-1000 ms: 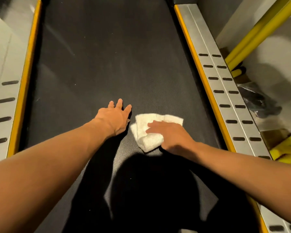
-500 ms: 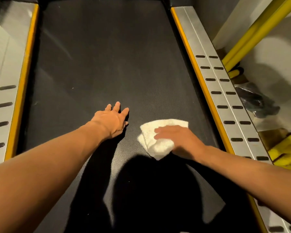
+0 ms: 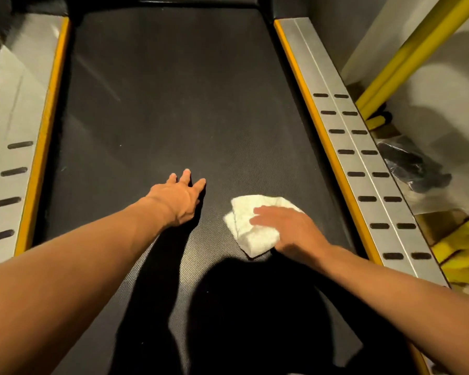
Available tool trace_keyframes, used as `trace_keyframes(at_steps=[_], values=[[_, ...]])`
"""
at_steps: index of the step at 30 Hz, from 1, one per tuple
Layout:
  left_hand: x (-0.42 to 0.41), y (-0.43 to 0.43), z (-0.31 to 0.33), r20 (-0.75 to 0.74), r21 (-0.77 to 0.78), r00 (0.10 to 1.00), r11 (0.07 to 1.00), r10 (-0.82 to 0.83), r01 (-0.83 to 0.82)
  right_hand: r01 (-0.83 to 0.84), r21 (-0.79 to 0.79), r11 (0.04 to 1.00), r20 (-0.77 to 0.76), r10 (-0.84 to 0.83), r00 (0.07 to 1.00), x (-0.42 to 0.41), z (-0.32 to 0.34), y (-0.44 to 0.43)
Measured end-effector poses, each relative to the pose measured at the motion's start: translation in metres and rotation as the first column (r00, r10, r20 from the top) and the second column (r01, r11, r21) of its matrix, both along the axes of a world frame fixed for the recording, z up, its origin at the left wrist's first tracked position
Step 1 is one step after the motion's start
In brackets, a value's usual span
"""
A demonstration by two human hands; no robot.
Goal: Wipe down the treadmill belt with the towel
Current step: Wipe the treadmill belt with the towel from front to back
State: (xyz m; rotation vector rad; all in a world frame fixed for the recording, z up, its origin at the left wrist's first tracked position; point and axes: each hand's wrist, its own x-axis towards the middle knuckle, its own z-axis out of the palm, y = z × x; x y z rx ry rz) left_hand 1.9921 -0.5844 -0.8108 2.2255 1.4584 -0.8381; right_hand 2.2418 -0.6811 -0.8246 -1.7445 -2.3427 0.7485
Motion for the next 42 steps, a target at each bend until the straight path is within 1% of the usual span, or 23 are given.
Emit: trace_keyframes(at_steps=[1,2,4,6,9,11,12,14,16,18,21,22,24,26,27,28,29,32,35,37,38,40,42], values=[[0.0,0.0,0.0,0.002,-0.001,1.0,1.0,0.006,-0.006,-0.013,0.016,1.0,-0.001,0.013,1.0,0.003,0.003,0.008],[0.0,0.0,0.0,0.005,-0.004,1.0,1.0,0.012,-0.012,0.043,0.053,0.998,-0.03,-0.041,0.999,0.008,0.007,0.019],[0.0,0.0,0.001,0.007,-0.008,1.0,1.0,0.017,-0.017,0.244,0.173,0.954,-0.086,-0.232,0.969,0.032,0.011,0.048],[-0.002,-0.001,0.001,0.002,-0.012,1.0,1.0,0.013,-0.013,0.329,0.198,0.924,-0.013,-0.333,0.943,0.055,0.007,0.065],[-0.007,-0.004,-0.001,0.0,-0.016,1.0,1.0,-0.002,0.002,0.275,0.208,0.939,0.111,-0.302,0.947,0.051,0.0,0.041],[-0.011,-0.005,-0.001,0.009,-0.014,1.0,1.0,-0.008,0.009,0.134,0.191,0.972,0.073,-0.15,0.986,0.035,-0.007,0.011],[-0.012,-0.006,-0.001,0.014,-0.015,1.0,1.0,-0.009,0.01,0.067,0.13,0.989,0.078,-0.078,0.994,0.029,-0.007,0.003],[-0.013,-0.009,0.001,0.014,-0.016,1.0,1.0,-0.009,0.009,0.011,0.069,0.998,0.081,-0.016,0.997,0.032,-0.007,0.01],[-0.013,-0.011,0.003,0.012,-0.015,1.0,1.0,-0.003,0.003,0.164,0.216,0.962,0.018,-0.172,0.985,0.047,-0.003,0.032],[-0.012,-0.012,0.005,0.009,-0.021,1.0,1.0,-0.001,0.001,0.246,0.275,0.929,-0.011,-0.253,0.967,0.067,-0.003,0.055],[-0.011,-0.011,0.007,0.0,-0.043,1.0,0.999,0.004,-0.004,0.346,0.176,0.921,0.071,-0.363,0.929,0.063,-0.006,0.062],[-0.012,-0.01,0.007,0.001,-0.048,1.0,0.999,0.005,-0.004,0.327,0.179,0.928,0.102,-0.348,0.932,0.049,-0.005,0.054],[-0.014,-0.011,0.005,0.009,-0.046,1.0,0.999,0.005,-0.004,0.167,0.162,0.973,0.174,-0.194,0.965,0.019,-0.007,0.028],[-0.017,-0.012,0.002,0.017,-0.039,1.0,0.999,0.008,-0.007,-0.047,0.071,0.996,0.115,0.039,0.993,-0.011,0.0,0.001],[-0.017,-0.012,0.001,0.02,-0.034,1.0,0.999,0.007,-0.007,-0.115,0.029,0.993,0.054,0.113,0.992,-0.022,0.004,-0.007],[-0.018,-0.012,0.0,0.024,-0.031,1.0,1.0,0.007,-0.007,-0.122,-0.002,0.993,0.012,0.122,0.992,-0.029,0.011,-0.007],[-0.019,-0.012,0.0,0.03,-0.029,1.0,1.0,0.008,-0.007,-0.068,0.008,0.998,0.004,0.068,0.998,-0.033,0.017,0.002],[-0.021,-0.013,0.0,0.04,-0.028,0.999,1.0,0.008,-0.007,0.209,0.182,0.961,0.1,-0.23,0.968,-0.02,0.023,0.059],[-0.023,-0.013,0.001,0.044,-0.027,0.999,1.0,0.006,-0.005,0.31,0.194,0.931,0.193,-0.346,0.918,0.008,0.014,0.088],[-0.024,-0.013,0.002,0.047,-0.033,0.999,0.999,0.003,-0.001,0.27,0.182,0.945,0.275,-0.313,0.909,0.003,0.004,0.074],[-0.024,-0.013,0.002,0.051,-0.035,0.999,0.999,0.002,-0.001,0.224,0.172,0.959,0.268,-0.265,0.926,-0.005,-0.001,0.059],[-0.026,-0.013,0.001,0.053,-0.037,0.999,0.999,0.003,-0.001,0.115,0.091,0.989,0.15,-0.128,0.98,-0.028,-0.008,0.028],[-0.026,-0.012,0.0,0.051,-0.036,0.999,0.999,0.001,0.0,-0.026,0.001,1.0,0.021,0.026,0.999,-0.048,-0.005,0.005]])
